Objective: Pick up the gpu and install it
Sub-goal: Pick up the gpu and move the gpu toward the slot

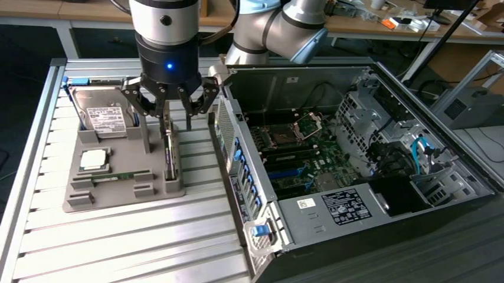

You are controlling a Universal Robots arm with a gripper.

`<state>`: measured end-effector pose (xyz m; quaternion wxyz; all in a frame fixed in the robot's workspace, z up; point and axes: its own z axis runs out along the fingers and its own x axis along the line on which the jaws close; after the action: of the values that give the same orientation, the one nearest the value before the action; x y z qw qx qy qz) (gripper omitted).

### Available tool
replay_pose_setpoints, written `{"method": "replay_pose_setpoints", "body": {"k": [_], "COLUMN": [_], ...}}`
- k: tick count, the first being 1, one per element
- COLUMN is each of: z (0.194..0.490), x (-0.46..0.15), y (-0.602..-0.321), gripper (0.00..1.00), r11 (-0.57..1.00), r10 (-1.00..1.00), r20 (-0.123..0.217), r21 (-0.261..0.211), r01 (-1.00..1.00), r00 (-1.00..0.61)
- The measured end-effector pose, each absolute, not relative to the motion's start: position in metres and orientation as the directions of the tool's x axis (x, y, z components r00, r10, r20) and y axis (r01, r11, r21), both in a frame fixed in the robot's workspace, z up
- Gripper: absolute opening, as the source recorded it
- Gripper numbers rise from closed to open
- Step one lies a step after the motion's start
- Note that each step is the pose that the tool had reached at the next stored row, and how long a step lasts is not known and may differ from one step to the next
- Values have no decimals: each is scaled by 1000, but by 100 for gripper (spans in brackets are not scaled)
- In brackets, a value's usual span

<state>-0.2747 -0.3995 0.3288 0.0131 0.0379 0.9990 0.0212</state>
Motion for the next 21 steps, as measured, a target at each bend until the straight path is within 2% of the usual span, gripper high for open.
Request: {"method": "replay_pose_setpoints", "body": {"k": [21], "z": [320], "x": [-275], "y": [-399], "gripper": [48], "r11": [996], "r10": [76], "r20": [-25], "r21": [43], "r01": [75], "r00": [-997]}}
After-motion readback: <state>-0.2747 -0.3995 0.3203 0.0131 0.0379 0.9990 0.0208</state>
